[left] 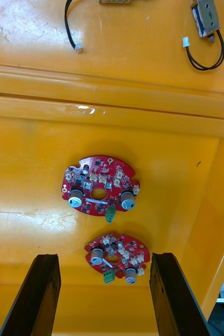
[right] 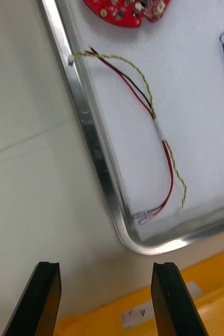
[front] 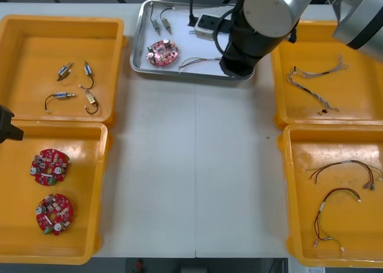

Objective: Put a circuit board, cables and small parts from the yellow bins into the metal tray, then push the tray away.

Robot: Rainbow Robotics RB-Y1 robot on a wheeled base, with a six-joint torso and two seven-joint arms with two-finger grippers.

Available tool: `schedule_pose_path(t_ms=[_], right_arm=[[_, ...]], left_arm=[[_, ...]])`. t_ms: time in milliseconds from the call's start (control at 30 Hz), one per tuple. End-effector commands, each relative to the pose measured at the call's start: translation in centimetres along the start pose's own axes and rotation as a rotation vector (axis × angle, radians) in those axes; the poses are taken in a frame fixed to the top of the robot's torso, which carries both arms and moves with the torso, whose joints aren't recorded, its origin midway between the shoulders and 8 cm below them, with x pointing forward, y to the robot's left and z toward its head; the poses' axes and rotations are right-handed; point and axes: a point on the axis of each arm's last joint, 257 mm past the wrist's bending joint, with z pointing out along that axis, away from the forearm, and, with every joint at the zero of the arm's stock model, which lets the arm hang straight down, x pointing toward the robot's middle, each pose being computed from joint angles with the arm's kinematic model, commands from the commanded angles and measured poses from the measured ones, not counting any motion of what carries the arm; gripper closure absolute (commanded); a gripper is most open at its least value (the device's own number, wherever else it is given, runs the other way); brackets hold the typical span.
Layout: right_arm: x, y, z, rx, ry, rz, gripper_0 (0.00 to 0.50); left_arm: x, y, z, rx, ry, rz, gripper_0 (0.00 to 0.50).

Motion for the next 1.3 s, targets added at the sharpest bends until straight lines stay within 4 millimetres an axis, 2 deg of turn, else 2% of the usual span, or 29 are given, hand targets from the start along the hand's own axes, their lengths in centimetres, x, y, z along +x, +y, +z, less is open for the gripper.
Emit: schedule_pose_path(t_ms=[33, 233, 433, 767, 967, 1133, 1300], right_arm=[[1.9, -3.4, -5.2, 0.012, -0.036, 0.129, 0.0], [7.2, -4.3, -7.6, 0.01, -0.009, 0.302, 0.0], [12.9, -4.9, -8.7, 0.026, 0.014, 0.48, 0.0], [22.5, -4.4, -9.9, 0.051, 0.092, 0.812, 0.0], [27.6, -3.7, -10.3, 0.059, 0.13, 0.988, 0.0], [30.4, -2.7, -10.4, 0.047, 0.155, 1.119, 0.0], [31.2, -1.1, -10.6, 0.004, 0.18, 1.221, 0.0]], left_arm=[[-1.6, 0.9, -1.7, -0.031, -0.045, -0.067, 0.0], [-1.6, 0.9, -1.7, -0.031, -0.045, -0.067, 0.0], [-1.6, 0.9, -1.7, -0.031, -0.045, -0.067, 0.0], [-1.6, 0.9, -1.7, -0.031, -0.045, -0.067, 0.0], [-1.6, 0.9, -1.7, -0.031, -0.045, -0.067, 0.0], [-1.6, 0.9, -1.7, -0.031, -0.045, -0.067, 0.0], [-1.6, 0.9, -1.7, -0.031, -0.045, -0.067, 0.0]])
